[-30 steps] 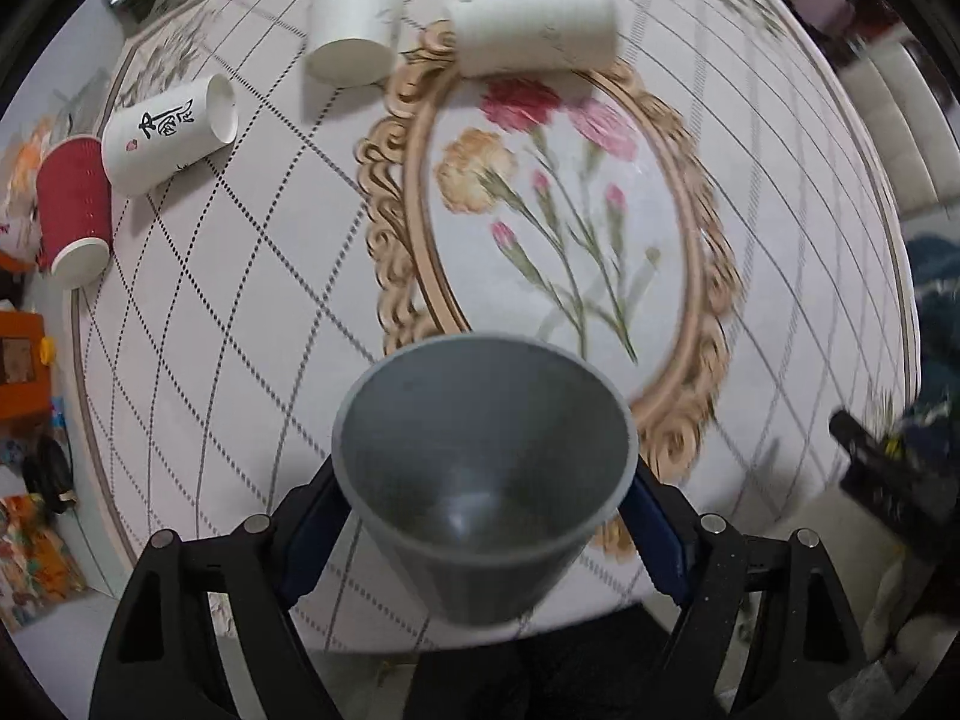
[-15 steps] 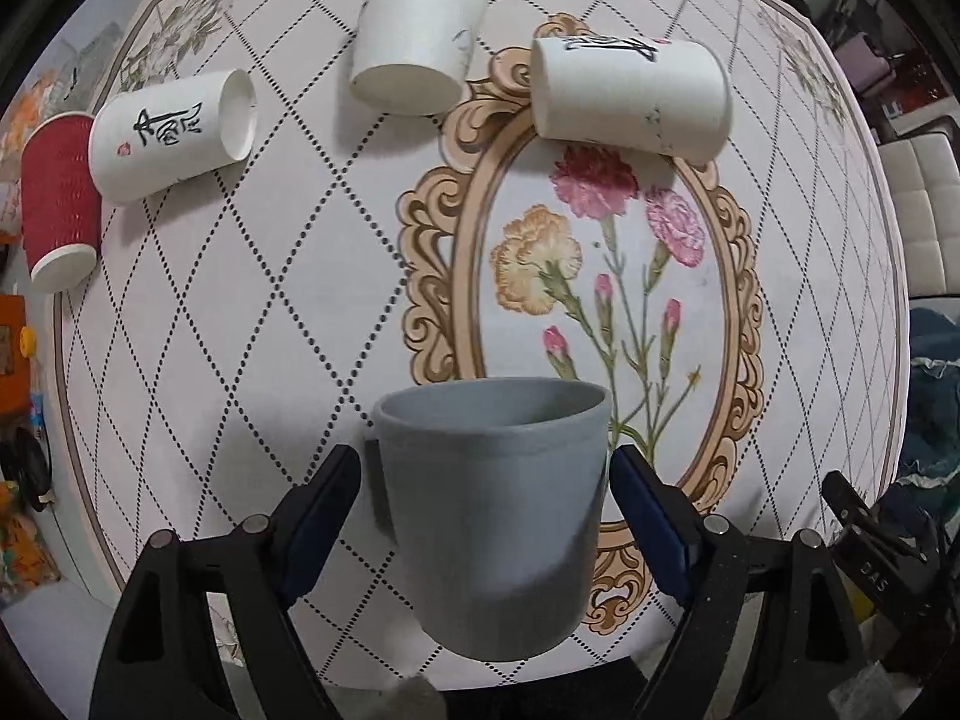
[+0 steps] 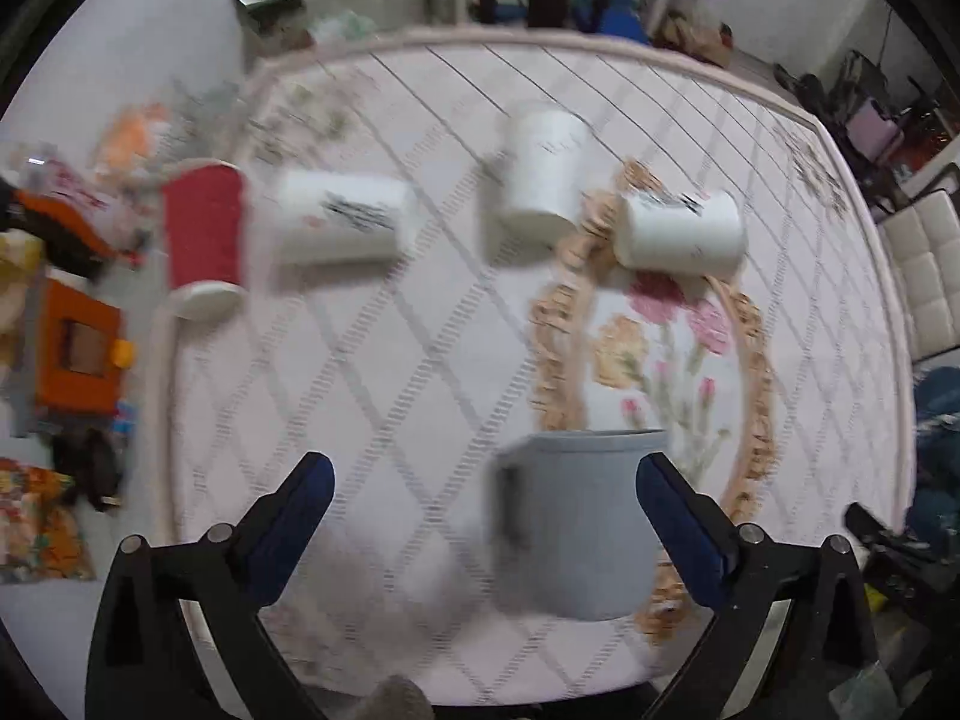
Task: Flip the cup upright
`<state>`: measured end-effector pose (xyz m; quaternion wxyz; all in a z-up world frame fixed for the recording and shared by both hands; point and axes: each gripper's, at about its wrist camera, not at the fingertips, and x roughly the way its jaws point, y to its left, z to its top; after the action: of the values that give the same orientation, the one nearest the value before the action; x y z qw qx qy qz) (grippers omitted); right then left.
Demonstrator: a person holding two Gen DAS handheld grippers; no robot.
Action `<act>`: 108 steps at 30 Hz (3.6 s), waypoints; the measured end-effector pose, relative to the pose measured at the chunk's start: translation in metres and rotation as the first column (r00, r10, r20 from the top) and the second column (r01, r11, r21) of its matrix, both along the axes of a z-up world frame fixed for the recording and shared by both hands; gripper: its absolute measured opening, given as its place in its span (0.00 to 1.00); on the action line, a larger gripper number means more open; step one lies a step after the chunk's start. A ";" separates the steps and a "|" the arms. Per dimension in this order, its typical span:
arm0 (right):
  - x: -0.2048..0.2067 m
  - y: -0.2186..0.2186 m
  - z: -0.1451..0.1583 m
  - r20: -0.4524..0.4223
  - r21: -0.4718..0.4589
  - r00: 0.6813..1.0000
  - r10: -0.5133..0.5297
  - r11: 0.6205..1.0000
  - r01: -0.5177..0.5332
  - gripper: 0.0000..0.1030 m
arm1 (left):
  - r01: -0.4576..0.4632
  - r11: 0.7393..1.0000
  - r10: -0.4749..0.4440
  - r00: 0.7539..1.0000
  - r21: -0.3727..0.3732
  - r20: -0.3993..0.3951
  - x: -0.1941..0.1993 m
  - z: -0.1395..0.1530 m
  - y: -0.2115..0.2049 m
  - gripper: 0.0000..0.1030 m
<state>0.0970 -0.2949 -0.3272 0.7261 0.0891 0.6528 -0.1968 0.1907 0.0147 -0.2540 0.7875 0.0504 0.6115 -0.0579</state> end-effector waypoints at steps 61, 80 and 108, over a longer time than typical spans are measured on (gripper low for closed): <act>0.057 0.169 -0.032 0.532 -0.014 0.809 0.249 0.958 -0.286 0.82 | -0.179 0.975 0.191 0.978 0.130 -0.089 -0.045 -0.111 0.079 1.00; -0.020 0.168 -0.020 0.424 -0.056 0.880 0.216 0.975 -0.213 0.98 | -0.135 0.985 0.130 0.990 0.110 0.049 -0.093 -0.050 0.071 1.00; -0.247 0.133 0.274 0.538 -0.242 0.799 0.268 0.957 -0.158 1.00 | -0.123 0.992 0.120 0.893 -0.022 0.433 -0.300 0.213 0.033 1.00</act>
<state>-0.1500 -0.1621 -0.0534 0.9092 0.0013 0.3929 -0.1380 -0.1088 0.0480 -0.0411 0.9057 0.0259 0.4230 0.0057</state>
